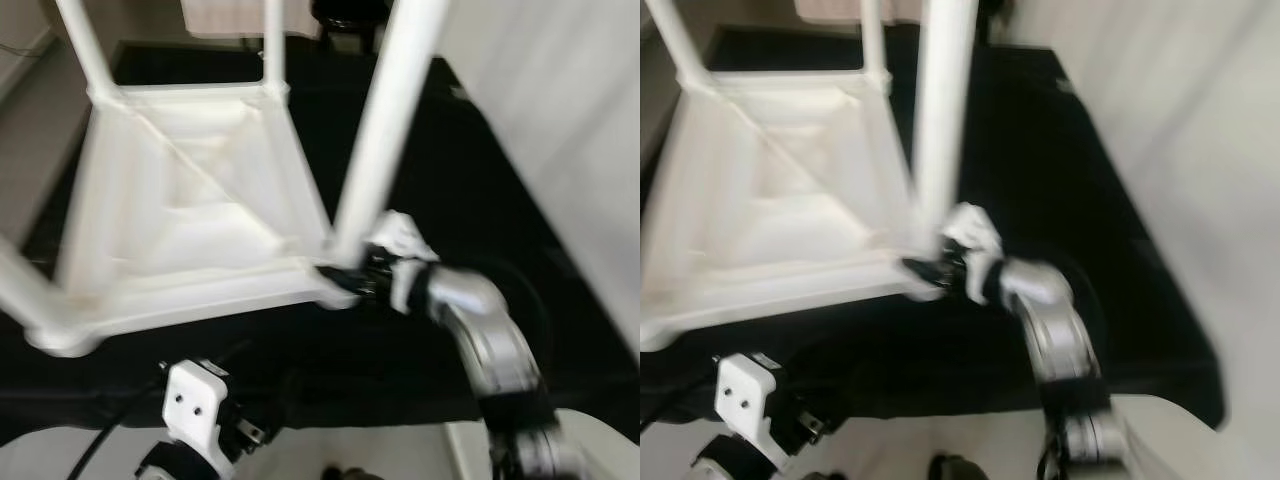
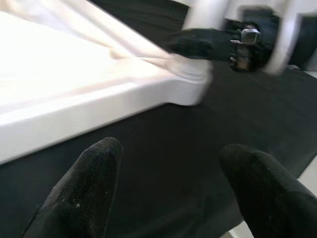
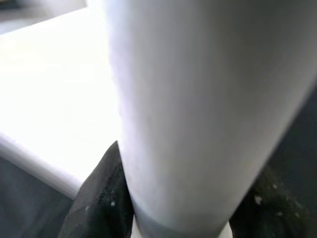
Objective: Building children table
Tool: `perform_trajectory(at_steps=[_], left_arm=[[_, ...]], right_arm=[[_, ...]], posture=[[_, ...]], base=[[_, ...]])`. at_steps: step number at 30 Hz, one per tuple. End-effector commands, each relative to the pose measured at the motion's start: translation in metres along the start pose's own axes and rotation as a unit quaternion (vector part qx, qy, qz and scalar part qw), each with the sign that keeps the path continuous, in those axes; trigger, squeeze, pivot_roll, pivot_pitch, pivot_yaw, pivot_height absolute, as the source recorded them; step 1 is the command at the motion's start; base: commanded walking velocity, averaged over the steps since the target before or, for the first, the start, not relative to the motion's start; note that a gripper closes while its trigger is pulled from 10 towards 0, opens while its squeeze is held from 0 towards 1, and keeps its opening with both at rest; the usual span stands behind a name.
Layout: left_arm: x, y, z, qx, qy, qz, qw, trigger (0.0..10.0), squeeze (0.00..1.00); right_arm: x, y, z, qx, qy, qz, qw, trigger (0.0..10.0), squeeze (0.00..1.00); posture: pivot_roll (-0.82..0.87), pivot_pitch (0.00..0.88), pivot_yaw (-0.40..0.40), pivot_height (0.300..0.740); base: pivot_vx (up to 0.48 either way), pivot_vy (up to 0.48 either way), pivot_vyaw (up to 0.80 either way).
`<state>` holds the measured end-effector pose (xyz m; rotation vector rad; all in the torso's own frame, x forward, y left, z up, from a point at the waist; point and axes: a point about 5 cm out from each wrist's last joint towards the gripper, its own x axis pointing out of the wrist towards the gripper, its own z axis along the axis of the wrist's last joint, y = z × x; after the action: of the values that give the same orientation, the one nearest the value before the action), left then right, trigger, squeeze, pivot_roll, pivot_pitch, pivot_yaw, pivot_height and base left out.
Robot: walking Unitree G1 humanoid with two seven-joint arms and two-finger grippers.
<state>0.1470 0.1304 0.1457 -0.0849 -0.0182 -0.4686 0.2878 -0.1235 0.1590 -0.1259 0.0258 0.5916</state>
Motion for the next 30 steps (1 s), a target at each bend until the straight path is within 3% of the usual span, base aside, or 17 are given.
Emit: perform_trajectory(at_steps=[1,5,7,11,12,13,16,17,18,19,22,23,24,25,27,30], left_arm=[[0.000,0.005,-0.004,-0.008,-0.004,0.009,1.000,10.0,0.00],[0.004,0.007,-0.005,-0.007,-0.007,0.002,1.000,10.0,0.00],[0.014,0.008,-0.006,-0.008,-0.010,-0.039,0.999,10.0,0.00],[0.015,0.008,-0.007,-0.015,-0.010,-0.041,0.999,10.0,0.00],[0.015,0.008,-0.008,-0.020,-0.010,-0.040,0.999,10.0,0.00],[0.015,0.008,-0.008,-0.027,-0.009,-0.041,0.999,10.0,0.00],[0.015,0.007,-0.009,-0.032,-0.009,-0.044,0.998,10.0,0.00],[0.015,0.006,-0.009,-0.040,-0.006,-0.051,0.998,10.0,0.00],[0.015,0.006,-0.009,-0.040,-0.006,-0.051,0.998,10.0,0.00],[0.015,0.003,-0.010,-0.048,-0.005,-0.064,0.997,10.0,0.00],[0.015,0.002,-0.010,-0.049,-0.004,-0.068,0.996,10.0,0.00],[0.015,0.001,-0.009,-0.050,-0.005,-0.073,0.996,10.0,0.00],[0.015,0.001,-0.009,-0.051,-0.006,-0.076,0.996,10.0,0.00],[0.015,0.001,-0.009,-0.051,-0.006,-0.076,0.996,10.0,0.00],[0.015,-0.001,-0.008,-0.053,-0.007,-0.079,0.995,10.0,0.00],[0.014,-0.004,-0.007,-0.054,-0.007,-0.081,0.995,10.0,0.00]], right_arm=[[-0.027,0.008,-0.019,-0.005,0.070,-0.067,0.995,0.0,0.00],[-0.023,0.012,-0.020,-0.007,0.066,-0.039,0.997,0.0,0.00],[-0.006,0.025,-0.016,-0.012,0.059,0.015,0.998,0.0,0.00],[-0.004,0.042,-0.013,-0.020,0.058,0.074,0.995,0.0,0.00],[-0.002,0.049,-0.009,-0.023,0.042,0.112,0.993,10.0,0.00],[-0.002,0.057,-0.004,-0.021,0.034,0.145,0.989,10.0,0.00],[-0.004,0.064,0.002,-0.018,0.027,0.165,0.986,10.0,0.00],[-0.006,0.071,0.010,-0.006,0.010,0.212,0.977,10.0,1.00],[-0.006,0.071,0.010,-0.006,0.010,0.212,0.977,10.0,1.00],[-0.010,0.080,0.022,0.005,-0.011,0.316,0.949,10.0,1.00],[-0.008,0.077,0.026,-0.007,-0.018,0.339,0.940,10.0,1.00],[-0.004,0.070,0.028,-0.020,-0.023,0.360,0.932,10.0,0.73],[-0.001,0.064,0.029,-0.029,-0.026,0.370,0.928,10.0,0.00],[-0.001,0.064,0.029,-0.029,-0.026,0.370,0.928,10.0,0.00],[0.011,0.048,0.032,-0.050,-0.025,0.402,0.914,10.0,0.00],[0.023,0.038,0.033,-0.067,-0.017,0.425,0.903,10.0,0.00]], posture=[[-0.20,0.156,-0.081,0.740],[-0.19,0.153,-0.086,0.740],[-0.17,0.133,-0.101,0.740],[-0.17,0.125,-0.096,0.740],[-0.18,0.127,-0.096,0.740],[-0.18,0.127,-0.096,0.740],[-0.18,0.125,-0.094,0.740],[-0.18,0.127,-0.095,0.740],[-0.18,0.127,-0.095,0.740],[-0.17,0.129,-0.097,0.740],[-0.17,0.134,-0.100,0.740],[-0.17,0.140,-0.099,0.740],[-0.17,0.140,-0.099,0.740],[-0.17,0.140,-0.099,0.740],[-0.15,0.154,-0.099,0.740],[-0.14,0.158,-0.105,0.740]], base=[[0.000,0.000,0.00],[0.000,0.000,0.00],[0.000,0.000,0.00],[0.000,0.000,0.00],[0.000,0.000,0.00],[0.000,0.000,0.00],[0.000,0.000,0.00],[0.000,0.000,0.00],[0.000,0.000,0.00],[0.000,0.000,0.00],[0.000,0.000,0.00],[0.000,0.000,0.00],[0.000,0.000,0.00],[0.000,0.000,0.00],[0.000,0.000,0.00],[0.000,0.000,0.00]])
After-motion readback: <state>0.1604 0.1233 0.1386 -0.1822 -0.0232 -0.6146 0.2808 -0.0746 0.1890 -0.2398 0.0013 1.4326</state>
